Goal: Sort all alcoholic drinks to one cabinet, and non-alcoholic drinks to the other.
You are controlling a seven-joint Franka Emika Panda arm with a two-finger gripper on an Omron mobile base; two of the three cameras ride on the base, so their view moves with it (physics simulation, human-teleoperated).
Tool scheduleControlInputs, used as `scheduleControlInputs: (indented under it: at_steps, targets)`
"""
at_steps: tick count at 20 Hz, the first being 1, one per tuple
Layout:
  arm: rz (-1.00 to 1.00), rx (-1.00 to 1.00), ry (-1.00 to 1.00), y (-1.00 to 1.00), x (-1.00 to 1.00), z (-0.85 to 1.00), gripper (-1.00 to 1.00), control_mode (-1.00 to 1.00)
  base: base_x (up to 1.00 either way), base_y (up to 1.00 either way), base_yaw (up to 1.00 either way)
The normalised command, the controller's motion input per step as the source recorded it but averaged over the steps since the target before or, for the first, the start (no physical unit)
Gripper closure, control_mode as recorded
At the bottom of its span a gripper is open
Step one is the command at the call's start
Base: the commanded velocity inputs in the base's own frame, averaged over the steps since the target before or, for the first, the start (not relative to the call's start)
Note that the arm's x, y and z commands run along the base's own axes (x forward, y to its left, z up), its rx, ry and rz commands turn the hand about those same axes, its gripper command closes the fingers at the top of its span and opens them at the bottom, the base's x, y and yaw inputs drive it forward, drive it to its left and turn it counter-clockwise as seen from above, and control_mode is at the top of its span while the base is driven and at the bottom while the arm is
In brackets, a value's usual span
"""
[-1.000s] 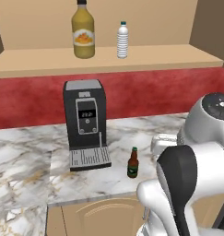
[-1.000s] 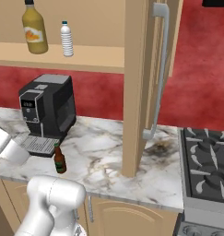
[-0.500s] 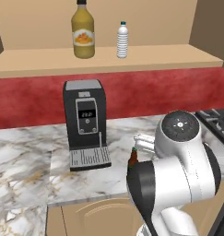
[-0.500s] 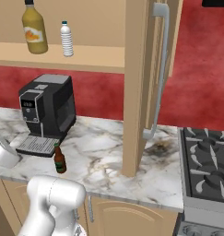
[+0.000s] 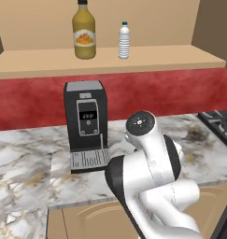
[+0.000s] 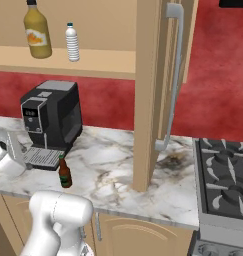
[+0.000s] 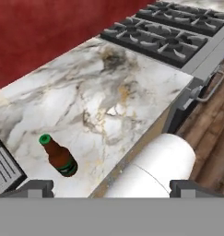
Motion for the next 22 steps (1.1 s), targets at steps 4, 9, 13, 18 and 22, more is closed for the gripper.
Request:
scheduleControlInputs:
  at_steps: [4, 9, 13, 18, 22]
  targets:
    - [-0.18, 0.00, -0.10, 0.06, 0.13, -0.38, -1.00, -1.00, 0.00, 0.00, 0.00]
    - [-0.11, -0.01, -0.14, 0.03, 0.01, -0.19, -1.00, -1.00, 0.00, 0.00, 0.00]
    - [-0.06, -0.05, -0.10, 0.10, 0.07, -0.01, -1.00, -1.00, 0.00, 0.00, 0.00]
    - [-0.05, -0.05, -0.06, 0.00, 0.04, -0.21, -1.00, -1.00, 0.00, 0.00, 0.00]
    - [-0.06, -0.08, 0.00, 0.00, 0.24, -0.19, -1.00, -1.00, 0.00, 0.00, 0.00]
